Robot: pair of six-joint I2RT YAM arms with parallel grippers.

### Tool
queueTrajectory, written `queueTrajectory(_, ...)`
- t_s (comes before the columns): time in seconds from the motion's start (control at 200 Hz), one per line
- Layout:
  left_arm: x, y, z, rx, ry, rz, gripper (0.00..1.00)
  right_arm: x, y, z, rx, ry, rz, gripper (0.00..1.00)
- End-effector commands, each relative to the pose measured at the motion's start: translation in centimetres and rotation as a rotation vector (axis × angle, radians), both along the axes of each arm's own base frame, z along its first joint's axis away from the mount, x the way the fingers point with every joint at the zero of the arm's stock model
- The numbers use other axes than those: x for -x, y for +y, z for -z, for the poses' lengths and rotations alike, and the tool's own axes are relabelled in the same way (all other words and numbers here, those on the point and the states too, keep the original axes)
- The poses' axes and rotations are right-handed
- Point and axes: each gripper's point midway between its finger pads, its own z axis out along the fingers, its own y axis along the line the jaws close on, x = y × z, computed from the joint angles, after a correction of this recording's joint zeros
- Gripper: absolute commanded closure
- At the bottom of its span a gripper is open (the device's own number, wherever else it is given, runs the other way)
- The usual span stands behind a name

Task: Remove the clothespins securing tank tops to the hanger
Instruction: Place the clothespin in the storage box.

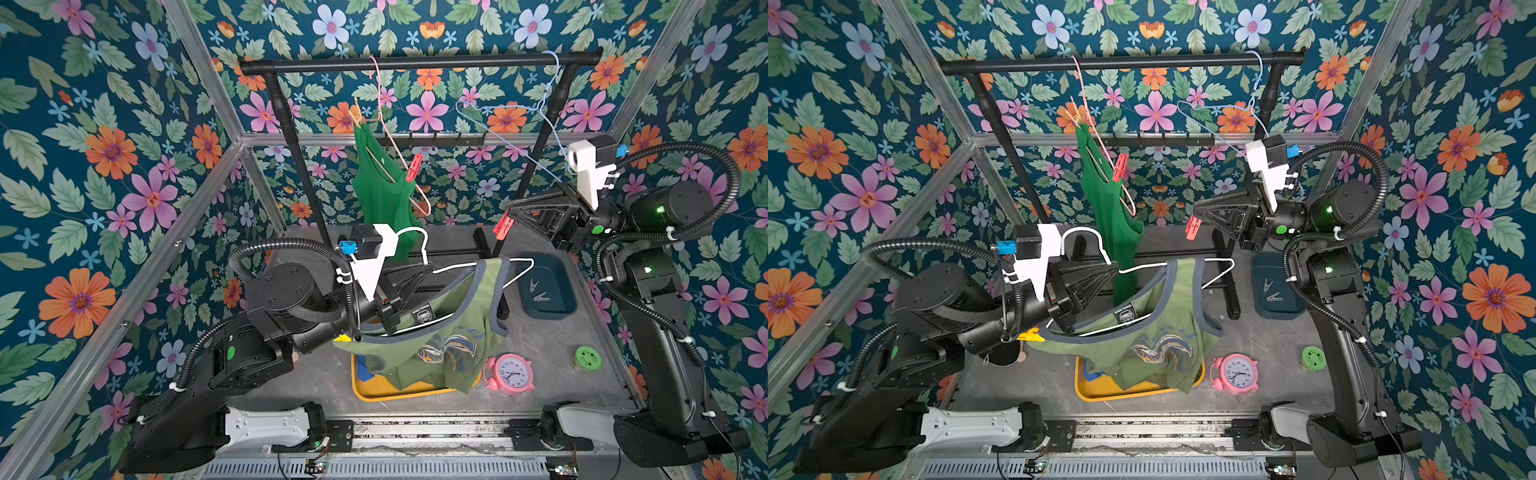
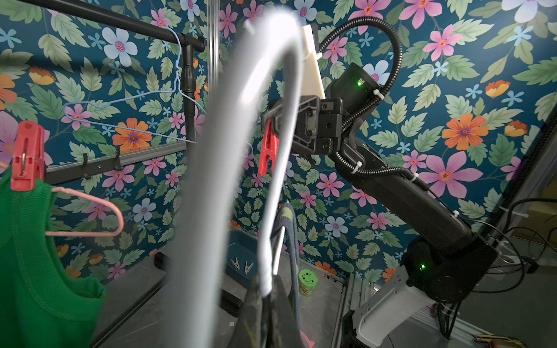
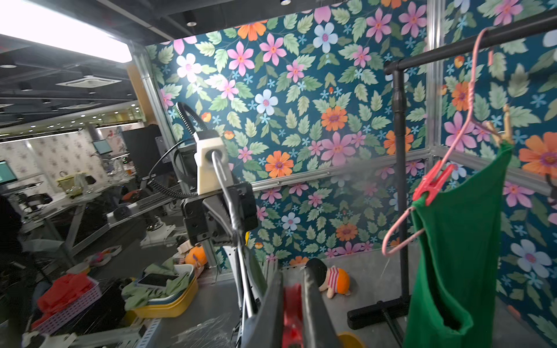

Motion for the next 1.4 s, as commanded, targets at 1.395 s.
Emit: queueTrajectory(1.395, 2.4, -0.1, 0.0, -0.018, -0.058, 0.132, 1.00, -17.3, -26.6, 40.4, 0.361, 0.954, 1.524, 0.98)
